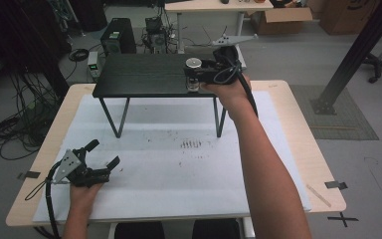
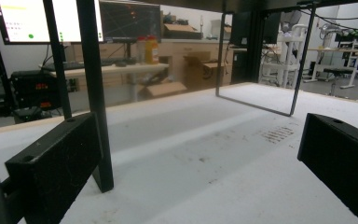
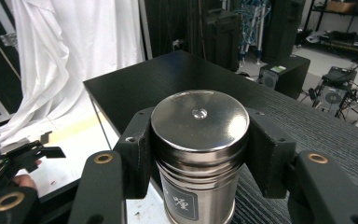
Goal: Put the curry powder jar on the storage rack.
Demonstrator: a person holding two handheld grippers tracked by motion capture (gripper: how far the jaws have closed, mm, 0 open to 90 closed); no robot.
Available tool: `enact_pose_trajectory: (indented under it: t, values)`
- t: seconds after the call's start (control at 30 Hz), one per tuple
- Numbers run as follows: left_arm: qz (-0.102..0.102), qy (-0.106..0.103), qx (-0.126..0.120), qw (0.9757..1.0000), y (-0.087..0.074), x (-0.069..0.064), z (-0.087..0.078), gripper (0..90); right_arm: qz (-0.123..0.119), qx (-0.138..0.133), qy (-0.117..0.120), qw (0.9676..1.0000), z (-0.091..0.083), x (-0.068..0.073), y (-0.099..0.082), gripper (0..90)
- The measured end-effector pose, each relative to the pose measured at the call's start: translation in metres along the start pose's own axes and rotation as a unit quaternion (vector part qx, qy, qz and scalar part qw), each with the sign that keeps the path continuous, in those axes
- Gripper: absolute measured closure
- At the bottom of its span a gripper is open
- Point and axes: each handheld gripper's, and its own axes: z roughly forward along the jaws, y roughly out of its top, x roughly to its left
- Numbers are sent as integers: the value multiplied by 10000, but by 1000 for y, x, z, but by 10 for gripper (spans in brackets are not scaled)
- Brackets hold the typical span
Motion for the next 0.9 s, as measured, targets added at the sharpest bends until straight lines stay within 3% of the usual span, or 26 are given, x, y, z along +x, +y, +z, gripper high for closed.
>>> enact_pose_trajectory:
  t: [0.37,0.9]
  values:
    - [11,1,-4,10000,0,-1,0,2,49,76,-217,9997,14,-3,-2,486]
    - [-3,1,-10,10000,0,-1,0,2,146,171,-404,9989,19,-11,-4,485]
